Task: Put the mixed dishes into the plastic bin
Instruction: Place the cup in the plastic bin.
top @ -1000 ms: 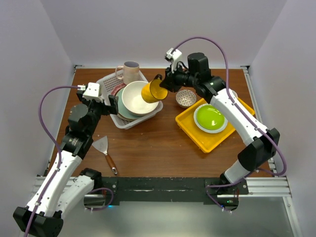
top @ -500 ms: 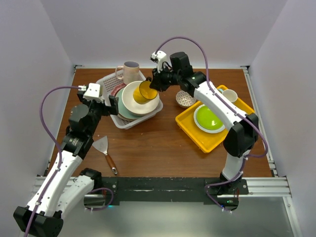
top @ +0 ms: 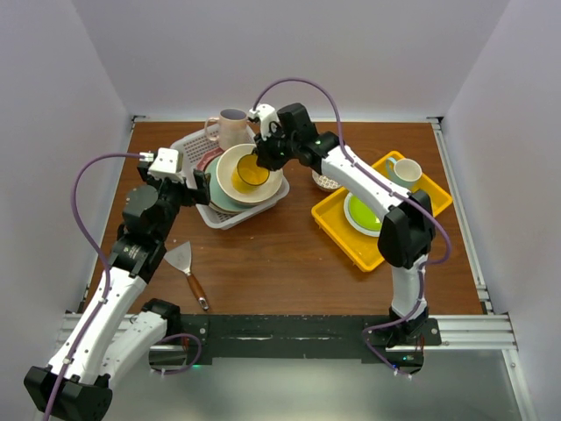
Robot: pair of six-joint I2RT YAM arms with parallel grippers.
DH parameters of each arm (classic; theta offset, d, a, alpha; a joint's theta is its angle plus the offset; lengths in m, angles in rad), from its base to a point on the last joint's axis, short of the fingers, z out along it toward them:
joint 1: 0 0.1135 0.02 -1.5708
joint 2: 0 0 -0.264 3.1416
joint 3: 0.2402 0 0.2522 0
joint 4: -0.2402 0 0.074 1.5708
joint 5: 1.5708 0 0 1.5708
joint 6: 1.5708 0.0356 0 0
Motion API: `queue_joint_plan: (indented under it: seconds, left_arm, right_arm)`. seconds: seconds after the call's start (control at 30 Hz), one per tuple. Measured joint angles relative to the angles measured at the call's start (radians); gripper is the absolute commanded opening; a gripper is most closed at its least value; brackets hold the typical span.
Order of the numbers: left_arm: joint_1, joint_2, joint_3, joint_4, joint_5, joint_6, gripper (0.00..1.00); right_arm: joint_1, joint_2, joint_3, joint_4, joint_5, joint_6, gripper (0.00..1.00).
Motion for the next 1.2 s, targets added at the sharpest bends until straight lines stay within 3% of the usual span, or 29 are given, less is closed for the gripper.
queue_joint_plan:
  seconds: [0.43,0.9,1.2]
  left_arm:
    - [0.000,0.000,0.000,0.000,0.000,0.000,1.00]
    - [0.000,0.000,0.000,0.000,0.000,0.000,1.00]
    - [0.000,-0.001,0.000,0.000,0.000,0.000,1.00]
  right_arm:
    - [0.006,0.077,0.036,-0.027,0.055,-0.021,0.05]
    - [0.006,0.080,0.036,-0.036,0.061,-0.025,0.22]
    - [0.006,0.080,0.036,-0.017,0.061,-0.025,0.39]
